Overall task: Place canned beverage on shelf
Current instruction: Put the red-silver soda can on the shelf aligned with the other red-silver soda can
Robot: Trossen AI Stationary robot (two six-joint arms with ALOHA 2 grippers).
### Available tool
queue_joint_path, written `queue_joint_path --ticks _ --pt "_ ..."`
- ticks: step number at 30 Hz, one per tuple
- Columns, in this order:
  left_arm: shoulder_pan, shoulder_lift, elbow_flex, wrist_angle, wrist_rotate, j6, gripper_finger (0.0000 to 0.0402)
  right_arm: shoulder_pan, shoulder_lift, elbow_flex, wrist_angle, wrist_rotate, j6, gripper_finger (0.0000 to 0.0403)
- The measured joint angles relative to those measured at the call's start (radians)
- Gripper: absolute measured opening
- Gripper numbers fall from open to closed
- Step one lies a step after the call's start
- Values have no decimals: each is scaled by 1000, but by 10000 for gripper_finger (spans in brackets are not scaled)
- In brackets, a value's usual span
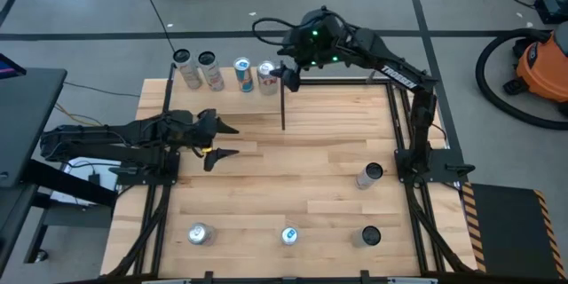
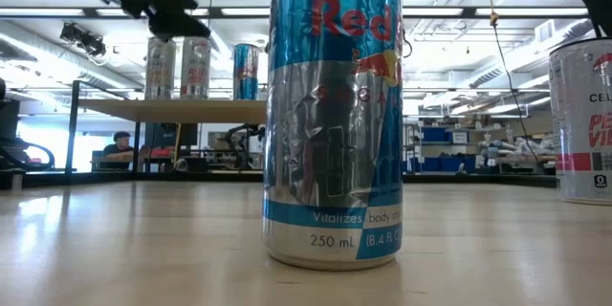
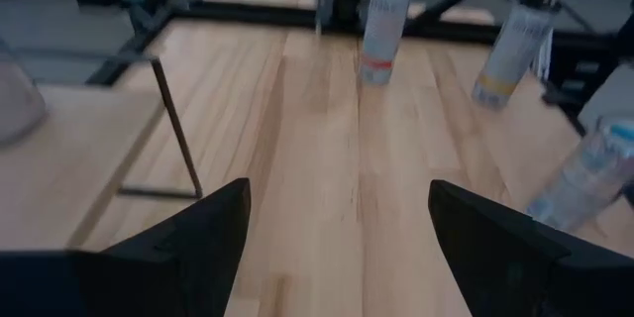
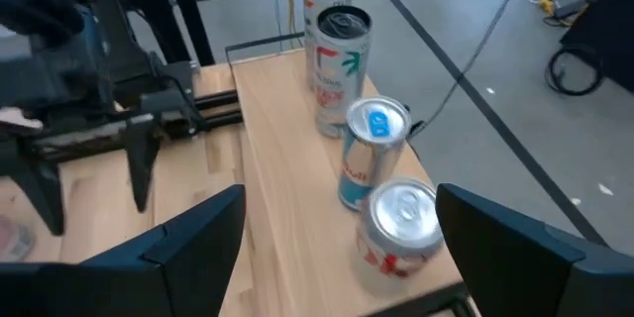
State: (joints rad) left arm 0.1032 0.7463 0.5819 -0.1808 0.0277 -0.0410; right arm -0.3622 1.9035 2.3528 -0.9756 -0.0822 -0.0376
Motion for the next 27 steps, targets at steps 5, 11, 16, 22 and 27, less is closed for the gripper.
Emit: queue_joint_path --ticks 5,11,16,22,27 --pt "0 0 0 86 0 1 311 0 -39 0 -44 15 -25 339" --pt "0 0 0 109 0 1 311 0 -68 0 -75 15 -45 339" --pt "0 0 0 109 0 0 311 0 -76 0 -84 15 -45 339" --pt "0 0 0 109 0 1 311 0 -76 0 -125 15 -66 338" --pt "0 0 0 110 0 -5 311 0 -75 0 -158 14 -70 338"
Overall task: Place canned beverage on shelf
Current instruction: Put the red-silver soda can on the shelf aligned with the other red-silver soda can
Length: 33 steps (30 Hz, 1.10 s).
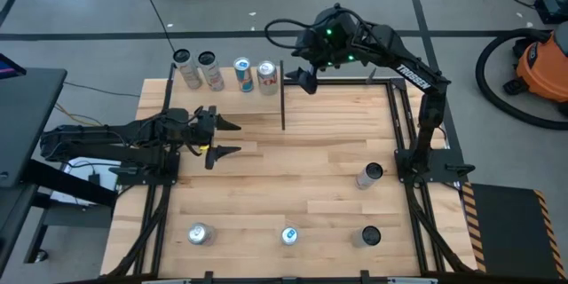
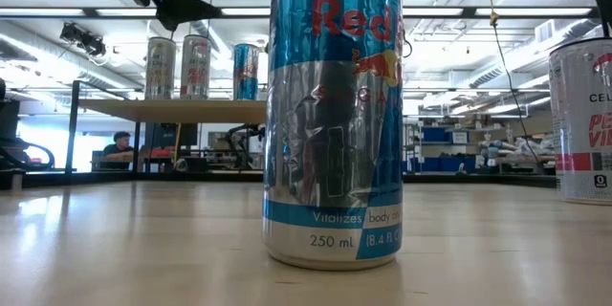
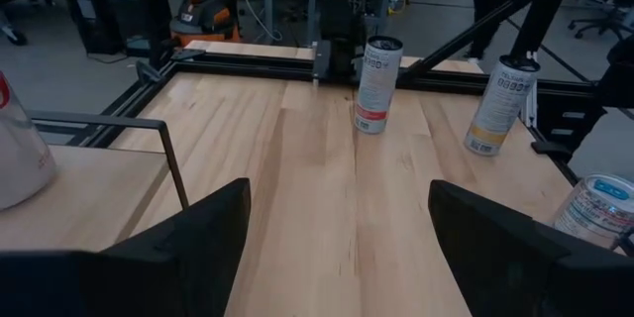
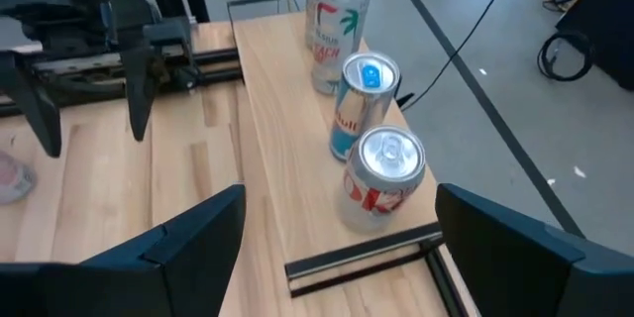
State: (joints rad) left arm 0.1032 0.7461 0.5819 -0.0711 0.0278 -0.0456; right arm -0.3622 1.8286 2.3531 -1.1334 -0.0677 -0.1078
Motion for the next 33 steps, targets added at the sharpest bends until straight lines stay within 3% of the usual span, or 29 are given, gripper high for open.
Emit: queue_joint_path --ticks 33 --pt "0 0 0 8 0 5 312 49 0 0 -81 41 81 338"
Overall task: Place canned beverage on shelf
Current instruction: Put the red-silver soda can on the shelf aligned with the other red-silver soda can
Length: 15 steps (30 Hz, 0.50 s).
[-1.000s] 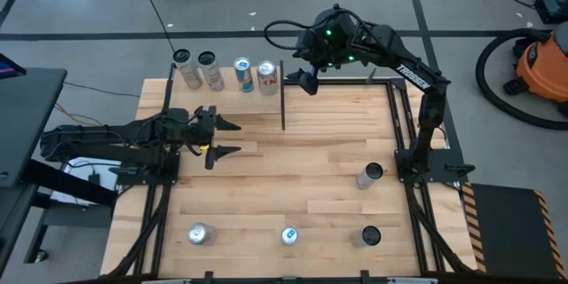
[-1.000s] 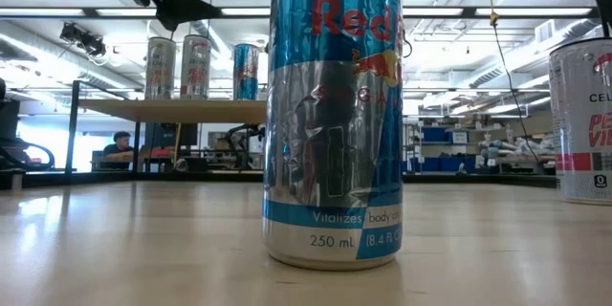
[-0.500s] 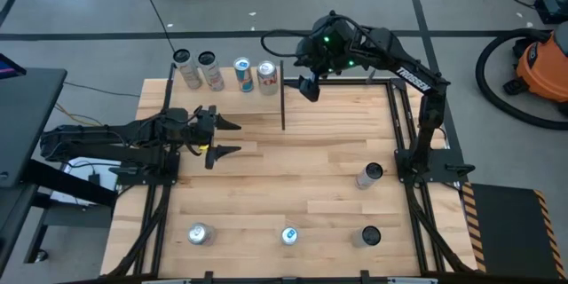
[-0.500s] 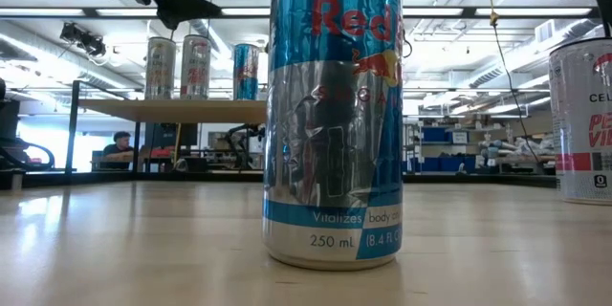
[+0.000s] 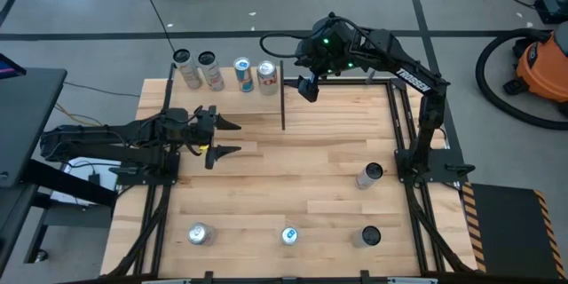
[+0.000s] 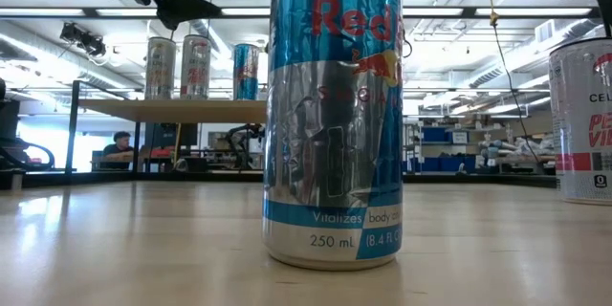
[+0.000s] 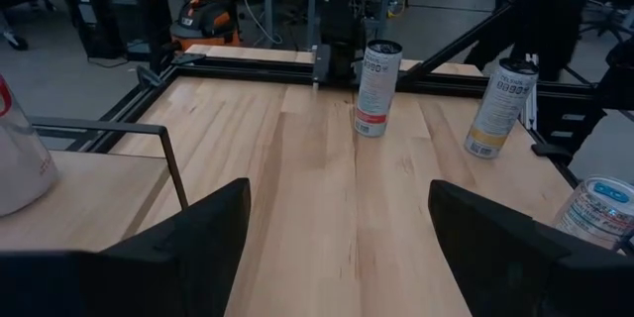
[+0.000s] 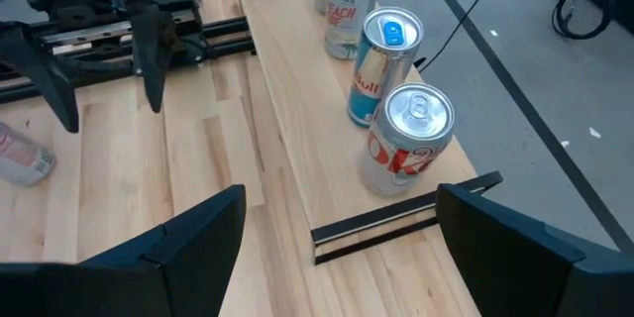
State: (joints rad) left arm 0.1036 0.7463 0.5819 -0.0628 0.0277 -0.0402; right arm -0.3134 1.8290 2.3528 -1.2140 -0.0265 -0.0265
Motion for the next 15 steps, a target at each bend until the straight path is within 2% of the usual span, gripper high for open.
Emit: queue_joint_path --ticks 8,15 --pt "0 0 0 5 -1 -1 312 0 0 0 0 0 -1 338" --pt "0 0 0 6 -78 1 312 0 1 0 0 0 -2 338"
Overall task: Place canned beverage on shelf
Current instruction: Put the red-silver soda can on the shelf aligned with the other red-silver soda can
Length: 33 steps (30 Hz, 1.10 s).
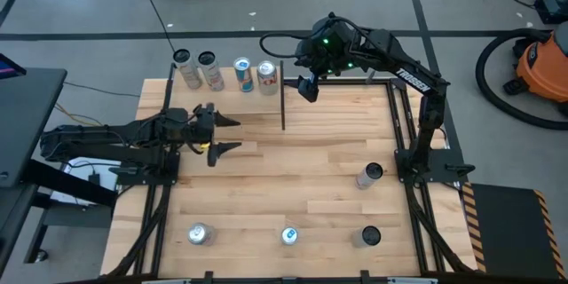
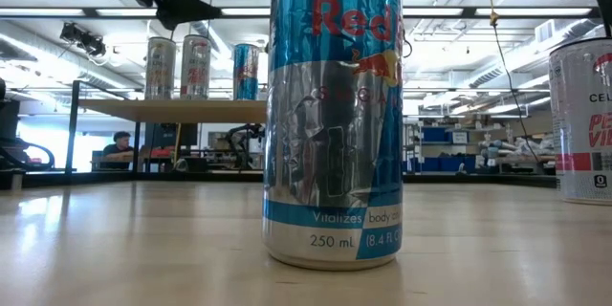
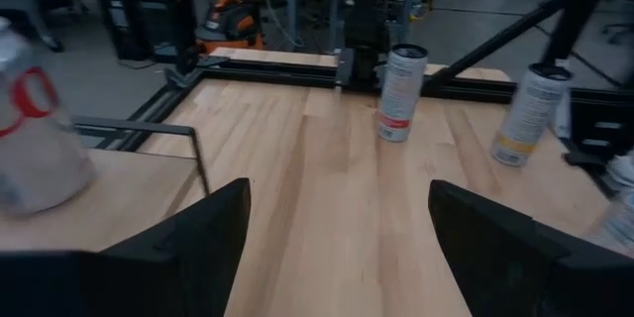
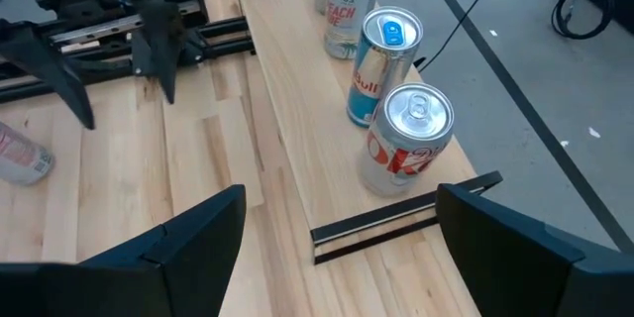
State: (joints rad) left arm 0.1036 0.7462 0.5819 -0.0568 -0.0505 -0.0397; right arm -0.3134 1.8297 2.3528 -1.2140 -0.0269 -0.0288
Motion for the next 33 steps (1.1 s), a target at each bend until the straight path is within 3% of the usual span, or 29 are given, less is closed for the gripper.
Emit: queue_joint_path --ticks 8,23,33 --pt "0 0 0 -11 -32 -13 312 0 0 0 6 0 0 338" --pt "0 0 0 -196 -31 -274 315 0 0 0 8 0 0 338" --pt "-1 0 0 -273 34 -474 315 0 0 0 8 0 -15 338"
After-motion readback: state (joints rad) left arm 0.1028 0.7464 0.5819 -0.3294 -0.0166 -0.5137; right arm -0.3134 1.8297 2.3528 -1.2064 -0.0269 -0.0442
